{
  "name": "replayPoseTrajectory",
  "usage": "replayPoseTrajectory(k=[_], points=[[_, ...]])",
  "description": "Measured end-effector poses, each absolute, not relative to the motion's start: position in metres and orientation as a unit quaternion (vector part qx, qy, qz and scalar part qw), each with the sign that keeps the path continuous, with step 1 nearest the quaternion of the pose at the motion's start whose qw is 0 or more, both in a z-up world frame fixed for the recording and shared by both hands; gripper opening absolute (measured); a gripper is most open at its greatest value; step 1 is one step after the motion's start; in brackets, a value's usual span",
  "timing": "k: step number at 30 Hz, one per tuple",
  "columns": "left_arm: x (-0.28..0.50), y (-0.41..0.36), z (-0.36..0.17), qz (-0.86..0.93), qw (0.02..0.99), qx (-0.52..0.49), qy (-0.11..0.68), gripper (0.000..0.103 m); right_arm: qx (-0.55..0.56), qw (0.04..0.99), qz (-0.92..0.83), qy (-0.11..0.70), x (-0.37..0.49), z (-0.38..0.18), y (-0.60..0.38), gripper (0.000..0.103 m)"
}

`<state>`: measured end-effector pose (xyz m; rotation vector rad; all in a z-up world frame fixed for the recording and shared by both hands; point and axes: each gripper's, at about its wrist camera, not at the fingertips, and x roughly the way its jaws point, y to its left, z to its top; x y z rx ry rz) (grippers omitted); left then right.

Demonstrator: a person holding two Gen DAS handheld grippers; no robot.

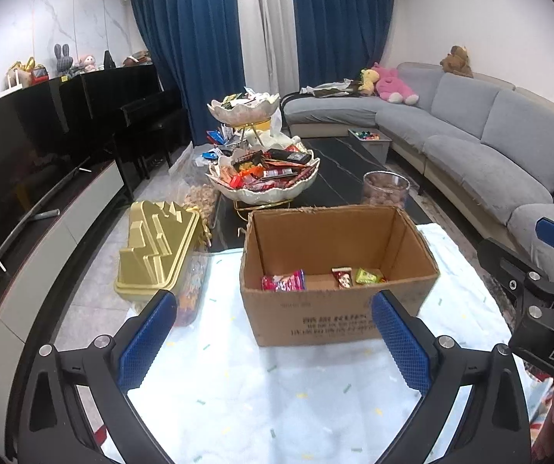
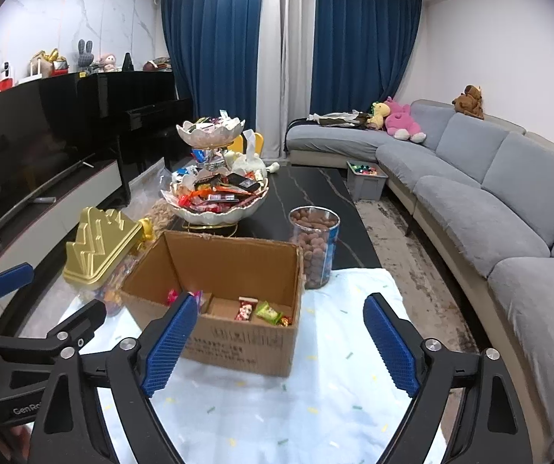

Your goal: Organize snacks

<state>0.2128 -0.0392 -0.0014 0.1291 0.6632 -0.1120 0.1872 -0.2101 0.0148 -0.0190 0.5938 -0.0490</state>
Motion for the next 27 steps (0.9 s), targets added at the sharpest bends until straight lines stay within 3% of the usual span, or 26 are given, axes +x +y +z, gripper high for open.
replayPoseTrajectory(k=[27], points=[[0.058, -0.016, -0.008, -0.043, 0.932, 0.031, 0.358, 0.103, 0.001, 0.941, -0.050, 0.336, 0.043, 0.020, -0.216, 0.094]])
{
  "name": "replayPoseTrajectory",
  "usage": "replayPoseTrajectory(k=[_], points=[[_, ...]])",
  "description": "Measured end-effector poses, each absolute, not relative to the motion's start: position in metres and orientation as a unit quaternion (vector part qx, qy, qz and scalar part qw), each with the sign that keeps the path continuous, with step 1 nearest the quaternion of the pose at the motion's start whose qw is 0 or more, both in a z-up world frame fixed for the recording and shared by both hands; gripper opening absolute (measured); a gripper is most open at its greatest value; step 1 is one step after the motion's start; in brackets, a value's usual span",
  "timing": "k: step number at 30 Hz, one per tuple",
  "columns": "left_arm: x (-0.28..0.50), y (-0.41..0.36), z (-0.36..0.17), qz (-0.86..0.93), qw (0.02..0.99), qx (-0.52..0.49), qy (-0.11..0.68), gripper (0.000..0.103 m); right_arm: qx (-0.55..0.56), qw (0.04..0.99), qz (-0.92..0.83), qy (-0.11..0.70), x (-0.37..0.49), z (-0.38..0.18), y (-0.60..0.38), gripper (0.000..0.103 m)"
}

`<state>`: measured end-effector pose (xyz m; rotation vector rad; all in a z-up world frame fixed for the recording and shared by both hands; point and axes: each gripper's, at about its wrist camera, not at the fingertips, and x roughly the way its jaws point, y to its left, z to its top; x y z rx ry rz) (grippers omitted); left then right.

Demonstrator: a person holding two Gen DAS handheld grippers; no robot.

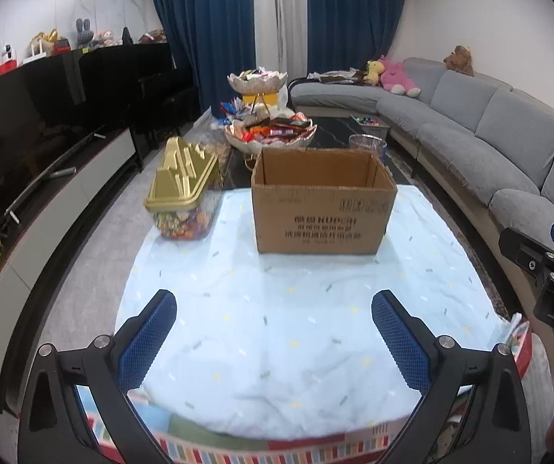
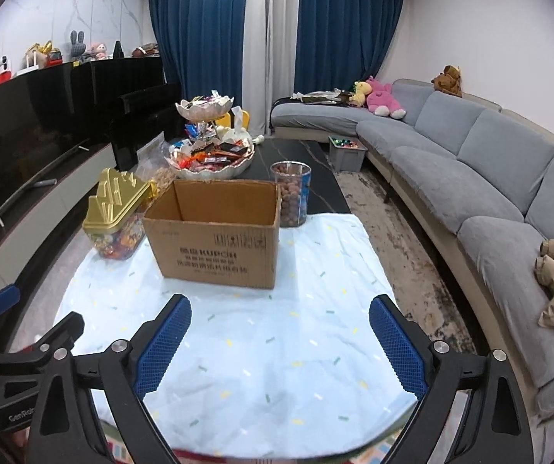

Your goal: Organize snacks

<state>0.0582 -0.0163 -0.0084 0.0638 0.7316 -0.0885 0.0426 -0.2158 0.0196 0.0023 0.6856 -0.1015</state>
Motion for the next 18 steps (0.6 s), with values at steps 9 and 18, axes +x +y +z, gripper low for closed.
replayPoseTrajectory(k=[9, 18], points=[[0.024, -0.012, -0.008, -0.040, 0.929, 0.016, 0.367, 0.103, 0.016, 0.938, -0.044, 0.345, 0.009, 0.021, -0.218, 0.094], [0.006, 0.000, 0.000, -0.022, 0.936, 0.002, 0.350, 0.103, 0.018, 0.940, -0.049, 0.338, -0.009, 0.025, -0.215, 0.095]])
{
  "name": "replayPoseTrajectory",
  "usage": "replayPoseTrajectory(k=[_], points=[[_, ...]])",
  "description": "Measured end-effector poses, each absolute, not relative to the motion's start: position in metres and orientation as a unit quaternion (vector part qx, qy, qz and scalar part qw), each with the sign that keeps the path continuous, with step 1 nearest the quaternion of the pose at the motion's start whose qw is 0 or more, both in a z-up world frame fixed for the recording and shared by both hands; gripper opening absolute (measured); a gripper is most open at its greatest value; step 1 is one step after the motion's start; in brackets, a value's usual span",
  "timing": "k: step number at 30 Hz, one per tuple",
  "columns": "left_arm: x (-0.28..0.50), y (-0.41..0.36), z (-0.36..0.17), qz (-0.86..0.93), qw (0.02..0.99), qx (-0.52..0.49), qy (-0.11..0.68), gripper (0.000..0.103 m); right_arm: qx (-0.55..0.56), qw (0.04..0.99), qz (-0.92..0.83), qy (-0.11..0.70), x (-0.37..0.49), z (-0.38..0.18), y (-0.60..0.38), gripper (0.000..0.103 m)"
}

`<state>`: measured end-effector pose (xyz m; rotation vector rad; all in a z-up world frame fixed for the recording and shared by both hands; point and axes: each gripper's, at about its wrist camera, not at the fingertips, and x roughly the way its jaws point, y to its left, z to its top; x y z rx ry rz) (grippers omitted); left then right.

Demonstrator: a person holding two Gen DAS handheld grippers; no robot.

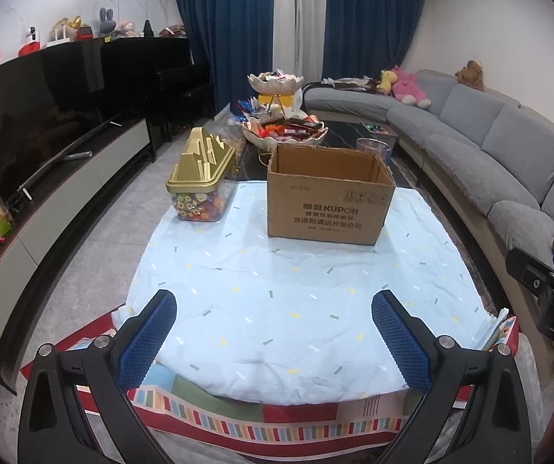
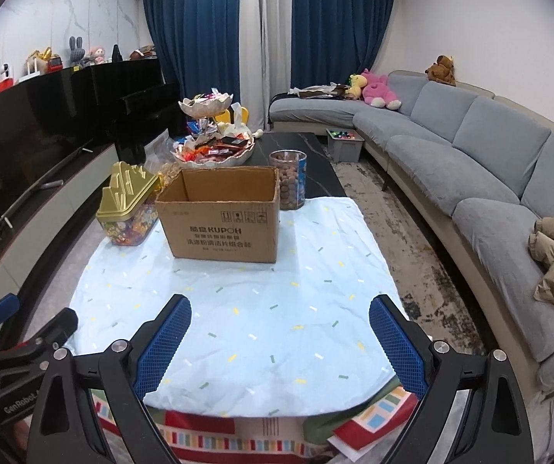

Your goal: Organize snacks

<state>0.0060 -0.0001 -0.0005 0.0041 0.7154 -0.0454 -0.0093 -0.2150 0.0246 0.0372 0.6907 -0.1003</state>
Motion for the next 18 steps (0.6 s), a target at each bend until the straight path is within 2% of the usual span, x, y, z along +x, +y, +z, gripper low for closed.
replayPoseTrajectory(k=[18], points=[[0.0033, -0.0010, 0.0008, -0.026, 0.937, 0.003, 0.347, 0.103, 0.020, 0.941, -0.048, 0.333, -0.0141, 0.0326, -0.2142, 0.094]])
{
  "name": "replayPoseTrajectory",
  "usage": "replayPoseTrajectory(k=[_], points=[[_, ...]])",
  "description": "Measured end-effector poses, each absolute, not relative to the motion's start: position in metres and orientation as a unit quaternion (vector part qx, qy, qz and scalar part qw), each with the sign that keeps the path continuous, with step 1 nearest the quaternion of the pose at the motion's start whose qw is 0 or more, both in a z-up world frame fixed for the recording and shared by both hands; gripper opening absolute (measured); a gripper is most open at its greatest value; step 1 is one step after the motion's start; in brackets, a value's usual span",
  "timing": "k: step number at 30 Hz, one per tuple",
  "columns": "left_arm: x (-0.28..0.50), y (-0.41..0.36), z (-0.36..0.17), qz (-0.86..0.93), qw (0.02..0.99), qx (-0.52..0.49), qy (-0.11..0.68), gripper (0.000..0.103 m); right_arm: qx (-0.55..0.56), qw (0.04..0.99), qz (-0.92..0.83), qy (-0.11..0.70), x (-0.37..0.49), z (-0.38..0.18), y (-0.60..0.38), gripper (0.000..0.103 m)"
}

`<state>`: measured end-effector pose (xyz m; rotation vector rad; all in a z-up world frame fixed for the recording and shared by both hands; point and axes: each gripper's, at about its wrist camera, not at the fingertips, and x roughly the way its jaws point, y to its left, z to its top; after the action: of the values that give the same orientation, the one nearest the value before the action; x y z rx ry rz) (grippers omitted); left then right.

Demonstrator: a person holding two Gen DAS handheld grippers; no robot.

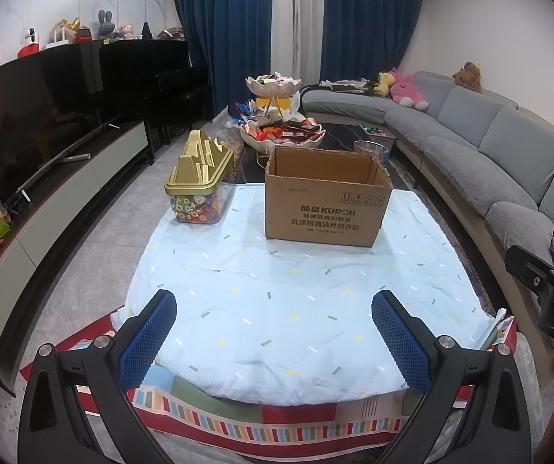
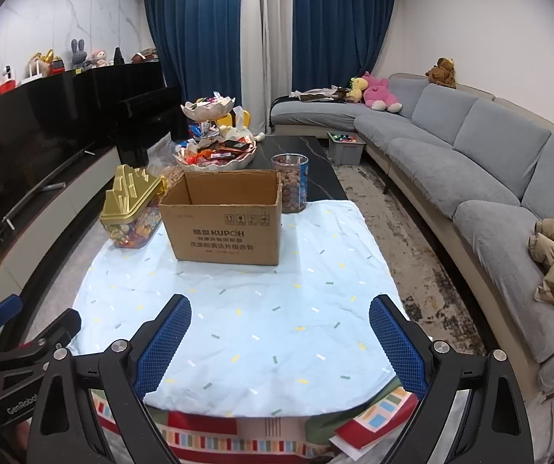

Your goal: Organize snacks

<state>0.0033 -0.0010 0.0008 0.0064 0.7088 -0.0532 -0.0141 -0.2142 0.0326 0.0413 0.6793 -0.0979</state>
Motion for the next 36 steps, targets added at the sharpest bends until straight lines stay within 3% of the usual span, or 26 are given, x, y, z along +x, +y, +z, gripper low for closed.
replayPoseTrajectory(k=[36], points=[[0.0052, 0.0023, 0.0026, -0.026, 0.938, 0.004, 0.345, 0.103, 0.021, 0.942, -0.048, 0.332, -0.0138, 0.0322, -0.2151, 0.094]])
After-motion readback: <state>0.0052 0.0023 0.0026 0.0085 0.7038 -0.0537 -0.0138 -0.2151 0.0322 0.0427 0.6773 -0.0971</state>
